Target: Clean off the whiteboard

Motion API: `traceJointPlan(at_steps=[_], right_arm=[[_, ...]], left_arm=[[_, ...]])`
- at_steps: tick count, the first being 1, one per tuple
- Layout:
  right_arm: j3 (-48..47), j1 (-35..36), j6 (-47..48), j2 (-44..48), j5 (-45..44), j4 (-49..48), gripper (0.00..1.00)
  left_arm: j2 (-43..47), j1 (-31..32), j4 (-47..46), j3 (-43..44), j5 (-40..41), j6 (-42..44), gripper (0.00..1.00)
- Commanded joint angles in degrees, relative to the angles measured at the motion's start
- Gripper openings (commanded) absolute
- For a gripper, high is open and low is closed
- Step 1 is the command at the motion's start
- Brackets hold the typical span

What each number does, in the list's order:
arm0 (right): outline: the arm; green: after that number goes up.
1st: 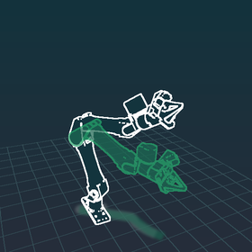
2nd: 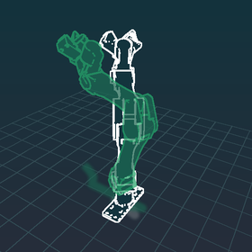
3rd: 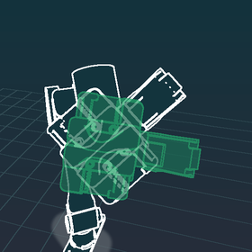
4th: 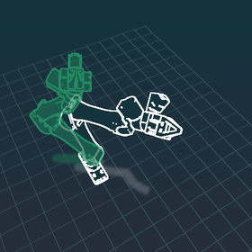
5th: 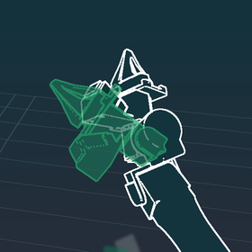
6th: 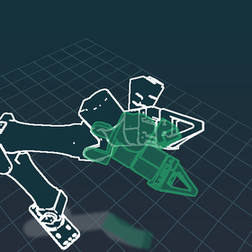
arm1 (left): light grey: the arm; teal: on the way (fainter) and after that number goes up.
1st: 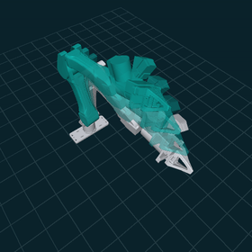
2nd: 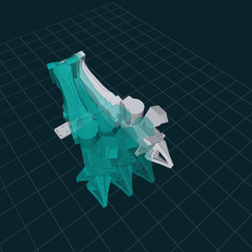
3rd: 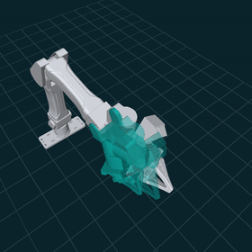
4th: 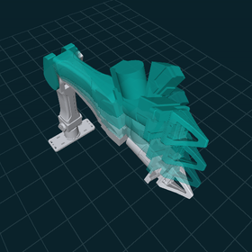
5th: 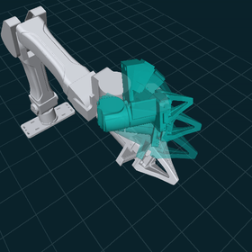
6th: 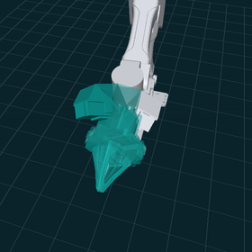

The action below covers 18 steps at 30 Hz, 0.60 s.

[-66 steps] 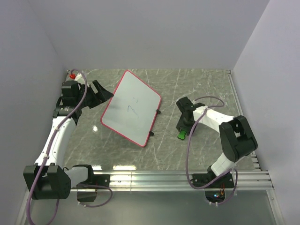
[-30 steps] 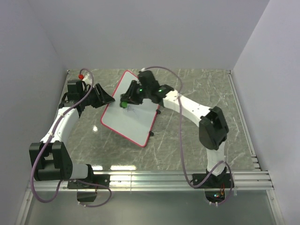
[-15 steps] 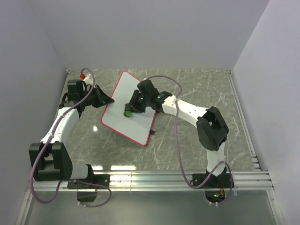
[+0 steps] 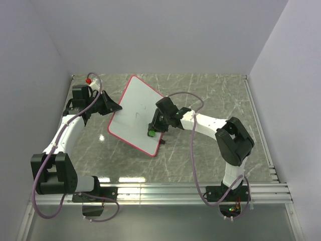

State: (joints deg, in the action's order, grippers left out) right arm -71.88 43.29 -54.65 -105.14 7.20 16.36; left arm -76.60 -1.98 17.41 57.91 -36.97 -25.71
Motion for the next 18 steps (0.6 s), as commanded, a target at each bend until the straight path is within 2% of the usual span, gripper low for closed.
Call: traceJointPlan(at_steps=[1, 4, 7, 10, 14, 18], right_arm=[[-2.81, 1.8, 1.92, -7.0, -1.75, 4.19, 0.0], [-13.17, 1.71, 1.57, -9.02, -0.97, 6.4, 0.0], [-26.52, 1.89, 0.78, -13.15, -0.52, 9.91, 0.0], [-41.8, 1.89, -0.19, -18.76, 0.0, 14.39, 0.0], [-46.78, 1.89, -0.98, -21.42, 0.27, 15.54, 0.0], [-37.75, 1.89, -0.63, -18.53, 0.36, 13.01, 0.0]], left_arm=[[0.13, 1.01, 2.28, 2.3, 4.19, 2.42, 0.0], [0.22, 1.71, 2.37, 1.95, 4.89, 2.86, 0.0], [0.48, 1.63, 1.93, 0.89, 5.16, 2.51, 0.0], [1.1, 4.35, 1.05, -0.51, 6.03, 1.64, 0.0], [1.01, 6.45, 0.96, -1.05, 7.0, 1.11, 0.0], [0.57, 6.9, 1.84, 0.62, 7.7, 1.37, 0.0]])
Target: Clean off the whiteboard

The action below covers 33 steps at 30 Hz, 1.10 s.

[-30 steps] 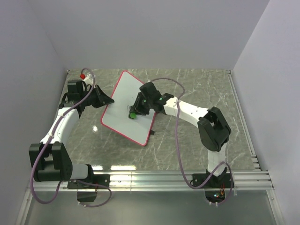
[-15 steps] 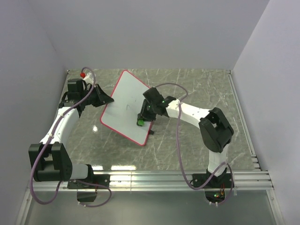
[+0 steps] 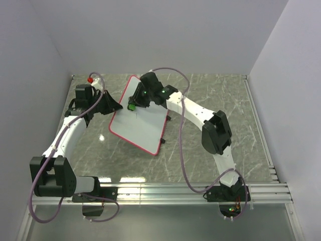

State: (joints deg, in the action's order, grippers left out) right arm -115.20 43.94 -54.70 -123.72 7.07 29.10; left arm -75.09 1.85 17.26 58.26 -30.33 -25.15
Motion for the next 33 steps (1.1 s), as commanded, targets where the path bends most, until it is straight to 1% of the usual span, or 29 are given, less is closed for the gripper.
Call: traceJointPlan(at_steps=[1, 3, 4, 5, 6, 7, 10, 11, 12, 15, 16, 18, 19, 21, 22, 24, 25, 27, 28, 30, 31, 33], right_arm=[[11.6, 1.23, -0.59, 0.93, 0.49, -1.66, 0.0], [17.52, 1.32, -0.76, 2.77, 0.66, -3.34, 0.0], [23.29, 1.49, -0.85, 4.61, 0.58, -4.92, 0.0], [26.14, 2.02, -1.02, 6.54, 0.4, -5.72, 0.0], [28.77, 2.2, -1.11, 6.56, 0.4, -6.42, 0.0], [33.24, 2.55, -1.11, 8.13, 0.31, -7.56, 0.0], [38.36, 3.17, -1.03, 9.63, 0.31, -8.97, 0.0], [38.55, 3.25, -1.29, 9.73, 0.31, -8.98, 0.0], [38.3, 3.25, -1.12, 9.73, 0.31, -8.71, 0.0], [32.6, 3.34, -0.5, 8.41, -0.04, -6.26, 0.0], [28.58, 3.34, -0.41, 7.54, -0.04, -5.03, 0.0], [23.99, 3.17, -0.15, 6.39, -0.65, -3.8, 0.0], [18.57, 2.9, 0.03, 4.56, -1.0, -2.05, 0.0], [12.66, 2.12, 0.03, 2.09, -1.01, -0.19, 0.0], [7.15, 1.24, -0.06, -0.36, -0.75, 1.38, 0.0], [1.23, 0.71, -0.24, -2.92, -1.09, 3.41, 0.0], [-4.28, 0.62, 0.03, -5.37, -1.36, 5.85, 0.0], [-7.4, 0.53, 0.56, -7.05, -1.88, 7.54, 0.0], [-6.28, 0.62, 0.47, -7.32, -1.71, 7.46, 0.0], [-1.11, 0.7, 0.12, -6.01, -1.45, 5.45, 0.0], [6.31, 0.62, -0.06, -3.74, -1.18, 2.31, 0.0], [14.35, 0.7, -0.76, -1.27, -1.09, -0.96, 0.0]], left_arm=[[-1.11, 3.07, 1.99, 0.45, 1.23, 0.89, 0.0], [-1.29, 3.07, 2.34, 1.15, 1.32, 1.06, 0.0], [-1.55, 3.07, 2.34, 1.15, 1.41, 1.15, 0.0], [-1.73, 3.07, 2.17, 1.33, 1.32, 1.07, 0.0], [-1.81, 3.07, 2.17, 1.59, 1.24, 1.06, 0.0], [-1.9, 3.07, 2.17, 1.59, 1.32, 1.06, 0.0], [-2.25, 3.07, 1.99, 2.3, 1.23, 1.15, 0.0], [-2.17, 3.07, 2.08, 2.38, 1.23, 1.24, 0.0], [-2.34, 3.07, 2.17, 2.56, 1.41, 1.33, 0.0], [-2.43, 3.08, 2.26, 2.56, 1.5, 1.68, 0.0], [-2.52, 3.07, 2.26, 2.56, 1.5, 1.77, 0.0], [-2.52, 3.16, 2.17, 2.3, 1.23, 1.77, 0.0], [-2.43, 3.16, 2.17, 2.12, 1.23, 1.77, 0.0], [-2.43, 3.16, 2.34, 2.21, 1.24, 2.03, 0.0], [-2.52, 3.25, 2.43, 2.3, 1.5, 2.12, 0.0], [-2.69, 3.34, 2.69, 2.38, 1.32, 2.21, 0.0], [-2.61, 3.43, 2.61, 2.21, 1.32, 2.21, 0.0], [-2.69, 3.43, 2.43, 2.3, 1.41, 2.12, 0.0], [-2.69, 3.43, 2.43, 2.38, 1.32, 2.03, 0.0], [-2.96, 3.51, 2.78, 3.08, 1.41, 2.38, 0.0], [-3.04, 3.51, 3.22, 3.26, 1.58, 2.56, 0.0], [-3.13, 3.51, 3.49, 3.88, 1.76, 3.08, 0.0]])
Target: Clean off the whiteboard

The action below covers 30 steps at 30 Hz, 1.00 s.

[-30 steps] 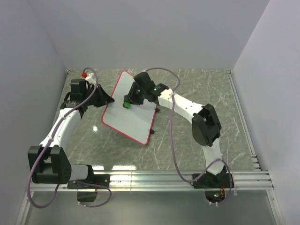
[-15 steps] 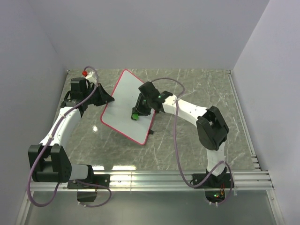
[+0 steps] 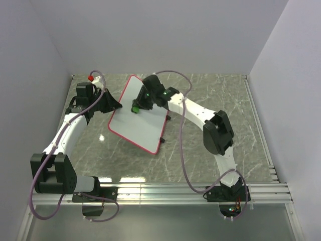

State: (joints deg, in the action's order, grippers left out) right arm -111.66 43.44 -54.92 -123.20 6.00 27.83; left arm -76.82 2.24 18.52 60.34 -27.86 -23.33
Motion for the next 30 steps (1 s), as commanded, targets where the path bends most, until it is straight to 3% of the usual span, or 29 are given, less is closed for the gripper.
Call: traceJointPlan(at_steps=[1, 7, 9, 15, 24, 26, 30], right_arm=[[17.63, 1.21, -0.72, 0.22, 0.15, -1.88, 0.0], [34.72, 1.21, -0.28, 5.76, -0.29, -5.5, 0.0], [35.45, 1.12, -0.46, 6.13, -0.37, -6.48, 0.0], [21.15, -0.63, 0.95, 2.09, -1.87, -1.03, 0.0], [-10.32, -7.4, -2.91, -11.88, 1.03, 6.7, 0.0], [-11.66, -7.58, -3.44, -12.24, 1.56, 6.44, 0.0], [2.0, -6.36, -4.32, -7.6, 2.35, 1.53, 0.0]], left_arm=[[-1.49, 3.12, 2.39, 1.89, -0.62, 1.36, 0.0], [-2.11, 3.12, 2.13, 1.89, -0.97, 1.8, 0.0], [-2.37, 3.12, 1.87, 1.8, -1.06, 1.8, 0.0], [-1.94, 3.12, 2.13, 1.45, -0.97, 2.24, 0.0], [-2.46, 4.61, 2.22, 1.27, -1.5, 1.27, 0.0], [-2.64, 5.23, 2.57, 1.89, -1.24, 1.36, 0.0], [-3.34, 5.49, 3.01, 2.59, -0.8, 1.89, 0.0]])
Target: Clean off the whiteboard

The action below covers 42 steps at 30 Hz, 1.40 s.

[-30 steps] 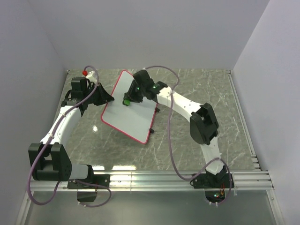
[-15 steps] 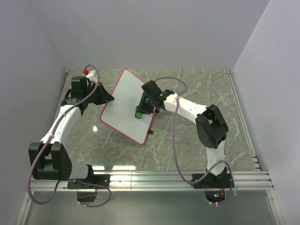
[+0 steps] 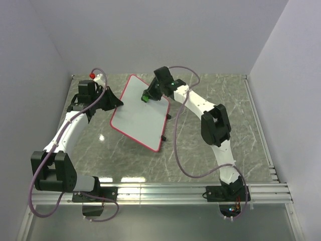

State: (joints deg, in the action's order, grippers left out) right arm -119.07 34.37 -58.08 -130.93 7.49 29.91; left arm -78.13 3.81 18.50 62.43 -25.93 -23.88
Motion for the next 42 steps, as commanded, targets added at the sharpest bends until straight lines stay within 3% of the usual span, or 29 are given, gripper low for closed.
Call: traceJointPlan(at_steps=[1, 7, 12, 17, 24, 26, 29, 32, 36, 39, 42], right_arm=[[12.34, 3.15, -1.24, 1.2, 0.95, -2.64, 0.0], [34.29, 7.63, -0.98, 9.46, 0.86, -9.59, 0.0], [37.51, 9.14, -0.54, 10.35, 1.3, -10.05, 0.0], [25.66, 9.93, 0.34, 7.1, 0.69, -5.75, 0.0], [-3.32, 9.4, 0.78, -2.21, 1.13, 2.25, 0.0], [-4.68, 9.14, 0.52, -2.13, 0.78, 3.05, 0.0], [1.62, 8.35, 0.25, 2.51, -0.98, 1.38, 0.0], [14.26, 6.77, -0.19, 13.37, -3.96, -1.78, 0.0], [33.67, 3.17, -0.19, 25.16, -7.39, -5.56, 0.0], [43.43, -0.16, 1.57, 33.43, -10.55, -5.57, 0.0], [51.79, -3.33, 3.24, 39.94, -12.75, -5.04, 0.0]], left_arm=[[-2.12, 3.92, 3.03, 0.5, -2.55, 2.52, 0.0], [-2.2, 4.01, 2.68, 0.23, -2.11, 2.7, 0.0], [-2.12, 4.01, 2.33, -0.21, -1.93, 2.78, 0.0], [-1.5, 4.1, 2.06, -1.08, -1.84, 2.7, 0.0], [-0.36, 4.54, 2.42, -2.05, -0.7, 3.14, 0.0], [-0.1, 4.54, 2.68, -2.23, -0.26, 3.22, 0.0], [0.61, 4.62, 2.5, -2.84, 0.36, 3.22, 0.0], [1.31, 4.62, 2.15, -3.72, 1.14, 3.05, 0.0], [2.36, 4.8, 2.06, -4.6, 2.2, 2.96, 0.14], [3.24, 4.71, 2.24, -5.04, 3.51, 3.22, 0.31], [4.03, 4.8, 2.24, -5.66, 4.31, 3.31, 0.37]])
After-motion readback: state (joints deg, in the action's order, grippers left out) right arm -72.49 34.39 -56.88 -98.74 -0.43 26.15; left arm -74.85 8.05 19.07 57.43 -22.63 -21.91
